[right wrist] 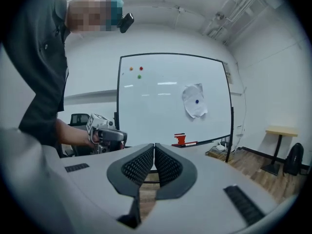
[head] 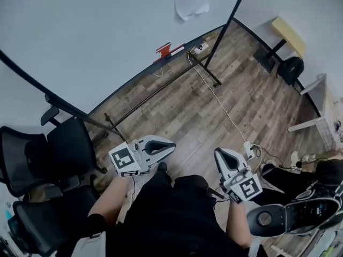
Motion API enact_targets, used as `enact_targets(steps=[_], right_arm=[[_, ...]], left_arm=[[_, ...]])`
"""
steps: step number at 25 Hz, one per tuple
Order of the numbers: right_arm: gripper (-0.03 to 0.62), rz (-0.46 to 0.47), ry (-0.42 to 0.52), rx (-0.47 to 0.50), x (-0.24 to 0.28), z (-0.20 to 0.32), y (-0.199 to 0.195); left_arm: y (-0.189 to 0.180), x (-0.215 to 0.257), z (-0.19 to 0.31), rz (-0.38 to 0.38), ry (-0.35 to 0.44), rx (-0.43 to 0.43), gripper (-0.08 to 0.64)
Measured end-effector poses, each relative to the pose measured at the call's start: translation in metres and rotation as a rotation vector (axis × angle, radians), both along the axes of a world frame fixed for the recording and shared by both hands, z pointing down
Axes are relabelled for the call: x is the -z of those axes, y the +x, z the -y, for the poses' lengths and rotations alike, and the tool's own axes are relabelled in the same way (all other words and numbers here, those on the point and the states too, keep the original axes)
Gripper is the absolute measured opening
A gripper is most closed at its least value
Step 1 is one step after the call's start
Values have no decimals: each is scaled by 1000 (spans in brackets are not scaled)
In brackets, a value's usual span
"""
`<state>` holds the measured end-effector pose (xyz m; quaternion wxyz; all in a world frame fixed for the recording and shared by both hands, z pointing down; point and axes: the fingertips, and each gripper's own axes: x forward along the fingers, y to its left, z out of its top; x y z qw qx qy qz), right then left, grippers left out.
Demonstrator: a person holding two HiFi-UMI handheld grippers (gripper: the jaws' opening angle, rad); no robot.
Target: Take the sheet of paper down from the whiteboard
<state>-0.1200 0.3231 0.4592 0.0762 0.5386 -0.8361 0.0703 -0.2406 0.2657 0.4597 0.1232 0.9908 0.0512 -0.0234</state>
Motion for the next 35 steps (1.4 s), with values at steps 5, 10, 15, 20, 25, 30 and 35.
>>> enact_targets(steps=[5,10,15,20,25,30,35], right_arm=[[20,-23,-6,-16,4,21,13],[20,5,28,-37,13,50,37],[20,27,46,-22,5,84,85],[20,30,105,31,24,140,144],[20,62,146,108,42,189,191],[20,106,157,210,42,228,221],[20,96,165,303,35,281,228]], left_arm=[[26,2,22,-20,-3,-41,11],[59,0,47,-4,10,-67,11],[99,4,82,31,26,-44,11],[162,20,125,57,45,-18,11],[216,50,167,64,110,44,11],[243,76,202,97,172,144,11],[246,85,243,130,207,243,11]])
